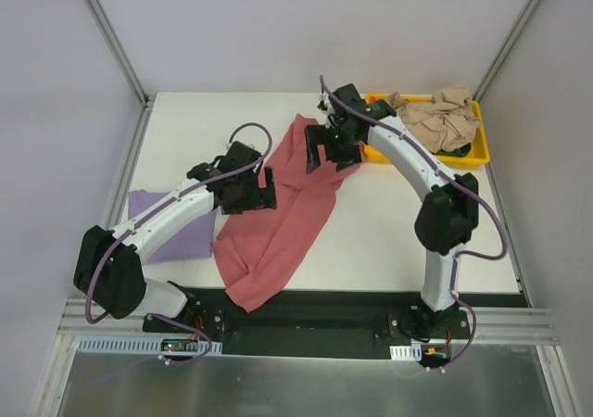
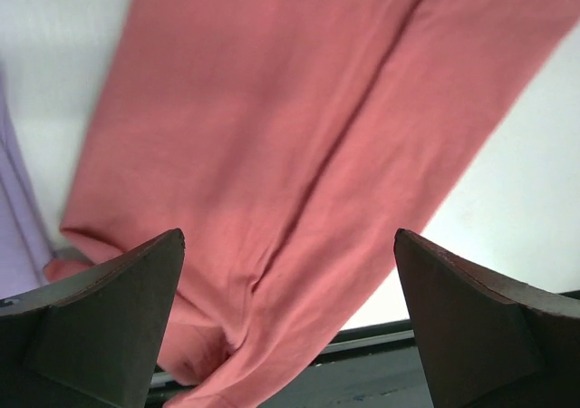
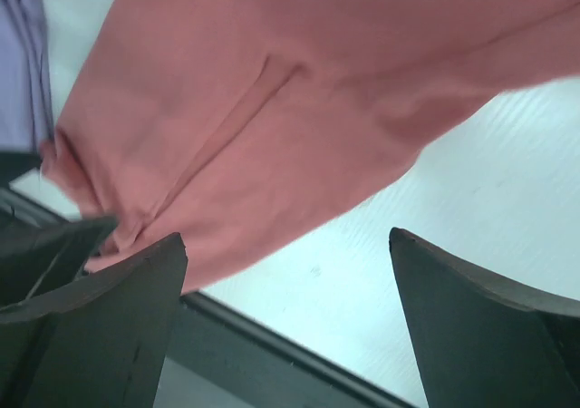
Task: Fold and stack the t-shirts
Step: Rotate the tshirt 90 degrees
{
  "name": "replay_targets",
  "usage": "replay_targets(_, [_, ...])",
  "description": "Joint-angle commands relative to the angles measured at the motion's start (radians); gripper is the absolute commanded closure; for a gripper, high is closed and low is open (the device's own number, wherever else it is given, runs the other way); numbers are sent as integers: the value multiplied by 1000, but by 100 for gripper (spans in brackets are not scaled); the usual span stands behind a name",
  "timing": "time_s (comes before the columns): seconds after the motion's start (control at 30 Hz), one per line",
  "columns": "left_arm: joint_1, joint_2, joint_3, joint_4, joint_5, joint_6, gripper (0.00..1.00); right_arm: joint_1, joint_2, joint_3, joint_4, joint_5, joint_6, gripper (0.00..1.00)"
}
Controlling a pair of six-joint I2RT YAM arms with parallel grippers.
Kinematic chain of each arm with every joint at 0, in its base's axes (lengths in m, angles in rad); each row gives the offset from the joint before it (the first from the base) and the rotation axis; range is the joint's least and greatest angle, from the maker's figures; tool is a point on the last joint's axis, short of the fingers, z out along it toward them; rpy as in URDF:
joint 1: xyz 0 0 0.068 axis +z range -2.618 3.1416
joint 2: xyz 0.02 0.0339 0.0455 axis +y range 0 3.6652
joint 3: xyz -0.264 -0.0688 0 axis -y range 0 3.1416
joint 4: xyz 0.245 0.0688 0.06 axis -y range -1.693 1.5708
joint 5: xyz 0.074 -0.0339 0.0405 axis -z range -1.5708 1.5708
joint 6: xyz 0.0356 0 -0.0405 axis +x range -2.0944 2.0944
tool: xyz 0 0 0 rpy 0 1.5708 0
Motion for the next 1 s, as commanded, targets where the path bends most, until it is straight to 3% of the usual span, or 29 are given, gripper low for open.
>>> replay_targets(0.0, [19,-29,-108,-6,30,-7,1,99,-120,-224,76,34,95,4])
replay_targets(0.13, [19,-102,-244,37,73,-53,1,186,-76,-263,83,54,109,4])
replay_targets(0.3, [21,-97,-337,109,117,-76,1,198,85,-147,45,82,82,4])
replay_targets(0.43, [21,-24,-331,143,131,-70,1,186,251,36,-73,163,13,4])
replay_targets(0.63, [21,65,-312,192,212,-78,1,113,409,201,-194,108,11,4])
replay_targets(0.77, [16,126,-271,235,296,-87,1,28,535,462,-337,22,5,4])
replay_targets(0.97, [-36,226,-202,292,396,-116,1,-38,572,573,-251,-59,6,4])
